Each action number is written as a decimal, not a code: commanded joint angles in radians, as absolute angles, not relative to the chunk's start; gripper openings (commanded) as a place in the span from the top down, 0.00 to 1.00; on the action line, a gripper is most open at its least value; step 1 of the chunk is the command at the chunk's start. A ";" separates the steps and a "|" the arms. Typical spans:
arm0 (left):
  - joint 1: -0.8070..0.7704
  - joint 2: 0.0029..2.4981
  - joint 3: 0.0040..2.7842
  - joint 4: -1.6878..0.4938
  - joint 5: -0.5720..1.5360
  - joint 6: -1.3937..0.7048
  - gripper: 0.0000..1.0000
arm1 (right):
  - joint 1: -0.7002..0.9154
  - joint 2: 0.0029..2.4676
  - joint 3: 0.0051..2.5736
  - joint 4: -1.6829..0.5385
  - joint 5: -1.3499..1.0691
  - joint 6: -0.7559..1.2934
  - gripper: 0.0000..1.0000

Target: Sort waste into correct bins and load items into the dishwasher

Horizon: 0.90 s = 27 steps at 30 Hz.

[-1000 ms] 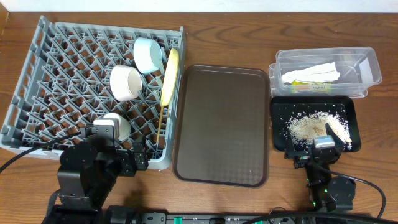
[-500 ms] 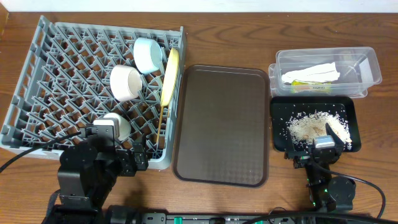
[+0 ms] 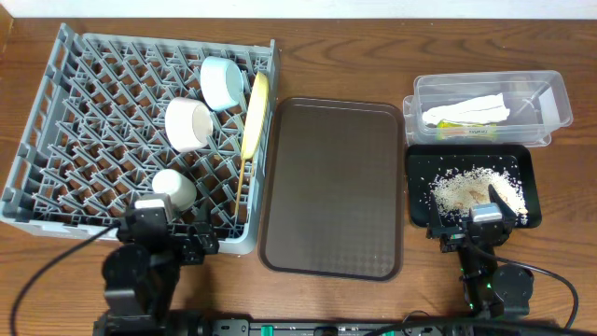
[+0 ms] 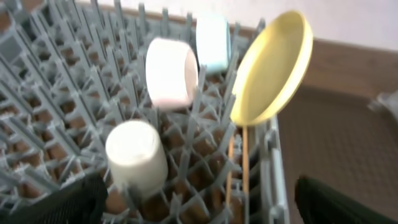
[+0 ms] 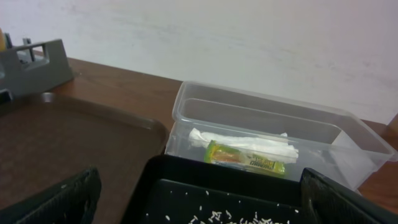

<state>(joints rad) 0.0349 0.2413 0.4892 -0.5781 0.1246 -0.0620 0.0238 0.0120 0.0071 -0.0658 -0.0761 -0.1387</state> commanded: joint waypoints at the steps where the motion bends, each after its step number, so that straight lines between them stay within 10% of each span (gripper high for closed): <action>1: 0.051 0.156 0.363 -0.474 0.120 -0.057 0.01 | 0.033 0.006 0.006 -0.070 -0.075 -0.147 0.01; 13: 0.051 0.010 0.010 0.088 0.096 -0.084 0.01 | 0.033 0.006 0.006 -0.070 -0.075 -0.147 0.01; 27: 0.049 0.001 0.004 -0.067 0.059 -0.083 0.01 | 0.033 0.006 0.006 -0.070 -0.075 -0.147 0.01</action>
